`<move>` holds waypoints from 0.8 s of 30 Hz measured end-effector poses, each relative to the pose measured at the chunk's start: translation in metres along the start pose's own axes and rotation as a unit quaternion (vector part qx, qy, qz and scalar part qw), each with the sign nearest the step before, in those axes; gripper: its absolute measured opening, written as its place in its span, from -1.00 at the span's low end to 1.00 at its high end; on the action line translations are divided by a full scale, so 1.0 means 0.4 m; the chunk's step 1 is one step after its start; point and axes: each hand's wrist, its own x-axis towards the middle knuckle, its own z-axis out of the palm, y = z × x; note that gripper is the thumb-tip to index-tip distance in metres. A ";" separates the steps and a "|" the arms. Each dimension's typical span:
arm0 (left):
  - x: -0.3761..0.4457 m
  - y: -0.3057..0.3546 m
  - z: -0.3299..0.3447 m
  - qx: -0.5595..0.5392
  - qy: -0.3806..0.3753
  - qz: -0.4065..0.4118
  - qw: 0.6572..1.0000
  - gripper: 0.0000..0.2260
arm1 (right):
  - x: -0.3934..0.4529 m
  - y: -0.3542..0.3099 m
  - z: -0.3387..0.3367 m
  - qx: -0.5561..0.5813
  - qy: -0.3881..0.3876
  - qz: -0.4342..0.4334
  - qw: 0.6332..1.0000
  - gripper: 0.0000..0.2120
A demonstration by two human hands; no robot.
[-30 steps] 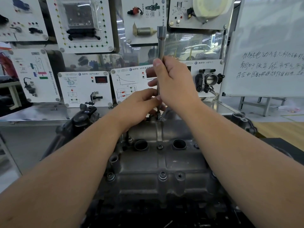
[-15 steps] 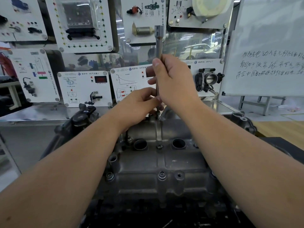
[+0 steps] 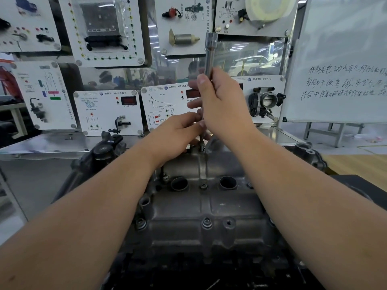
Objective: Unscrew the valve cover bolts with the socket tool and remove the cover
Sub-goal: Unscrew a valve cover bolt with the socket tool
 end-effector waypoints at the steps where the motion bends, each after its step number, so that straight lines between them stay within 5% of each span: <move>1: -0.001 0.001 0.001 0.003 -0.001 0.003 1.000 -0.84 | 0.000 -0.001 0.000 0.006 -0.002 -0.001 1.000 -0.84; 6: 0.002 0.000 -0.005 0.040 0.005 0.000 0.999 -0.81 | -0.004 -0.003 0.001 0.025 -0.004 -0.008 1.000 -0.94; 16: 0.000 0.003 -0.001 0.005 -0.002 0.004 1.000 -0.87 | 0.003 -0.001 0.004 -0.016 0.005 -0.007 1.000 -0.77; 24: -0.002 0.008 -0.005 0.028 0.004 -0.010 1.000 -0.77 | -0.002 0.005 0.004 -0.011 0.005 -0.019 1.000 -0.93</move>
